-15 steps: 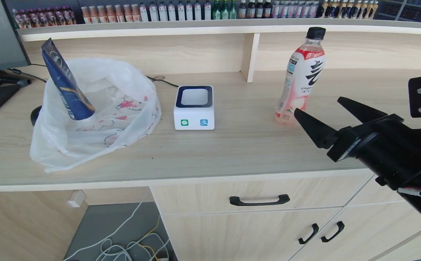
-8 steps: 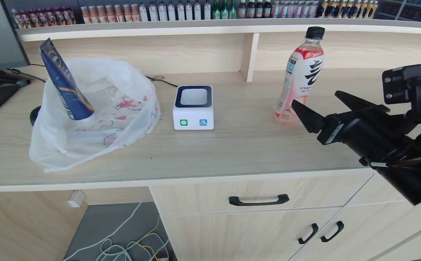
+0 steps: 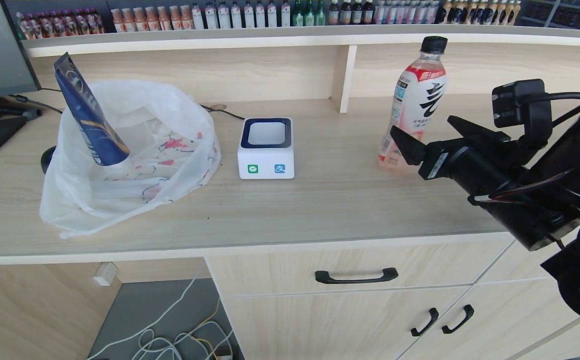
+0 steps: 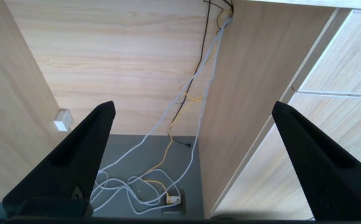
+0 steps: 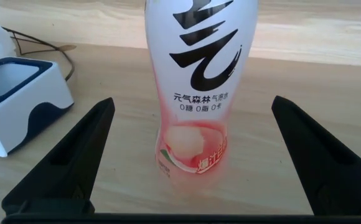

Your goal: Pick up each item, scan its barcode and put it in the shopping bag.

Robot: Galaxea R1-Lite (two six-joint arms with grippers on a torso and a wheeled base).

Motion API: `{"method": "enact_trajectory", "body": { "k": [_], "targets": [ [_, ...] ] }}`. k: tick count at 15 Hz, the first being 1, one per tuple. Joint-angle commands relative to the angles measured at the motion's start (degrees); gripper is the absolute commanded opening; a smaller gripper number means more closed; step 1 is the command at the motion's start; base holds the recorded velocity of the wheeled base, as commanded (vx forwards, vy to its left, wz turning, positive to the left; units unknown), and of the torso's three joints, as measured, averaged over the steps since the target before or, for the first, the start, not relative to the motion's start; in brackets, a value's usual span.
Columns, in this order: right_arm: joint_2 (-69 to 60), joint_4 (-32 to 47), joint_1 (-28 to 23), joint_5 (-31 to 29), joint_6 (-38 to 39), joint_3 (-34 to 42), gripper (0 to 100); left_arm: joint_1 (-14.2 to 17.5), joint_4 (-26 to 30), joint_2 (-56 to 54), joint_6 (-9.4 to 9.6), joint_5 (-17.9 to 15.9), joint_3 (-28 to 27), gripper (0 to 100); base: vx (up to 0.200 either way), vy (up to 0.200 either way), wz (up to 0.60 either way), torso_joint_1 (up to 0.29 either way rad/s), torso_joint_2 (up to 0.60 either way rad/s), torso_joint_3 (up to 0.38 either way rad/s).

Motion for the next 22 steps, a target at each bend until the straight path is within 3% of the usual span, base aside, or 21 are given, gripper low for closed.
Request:
{"method": "enact_trajectory", "body": {
  "k": [1, 9, 22],
  "targets": [
    [2.7, 1.5, -0.5, 0.4, 0.2, -2.9, 100, 0.0, 0.0, 0.0, -0.04, 0.0, 0.0, 100, 0.0, 0.0, 0.0, 0.0, 0.0, 0.0],
    [8.8, 4.6, -0.7, 2.6, 0.3, -13.8, 100, 0.0, 0.0, 0.0, -0.04, 0.0, 0.0, 100, 0.0, 0.0, 0.0, 0.0, 0.0, 0.0],
    [13.0, 4.6, -1.7, 3.4, 0.3, -19.2, 100, 0.0, 0.0, 0.1, -0.04, 0.0, 0.0, 100, 0.0, 0.0, 0.0, 0.0, 0.0, 0.0]
  ]
}}
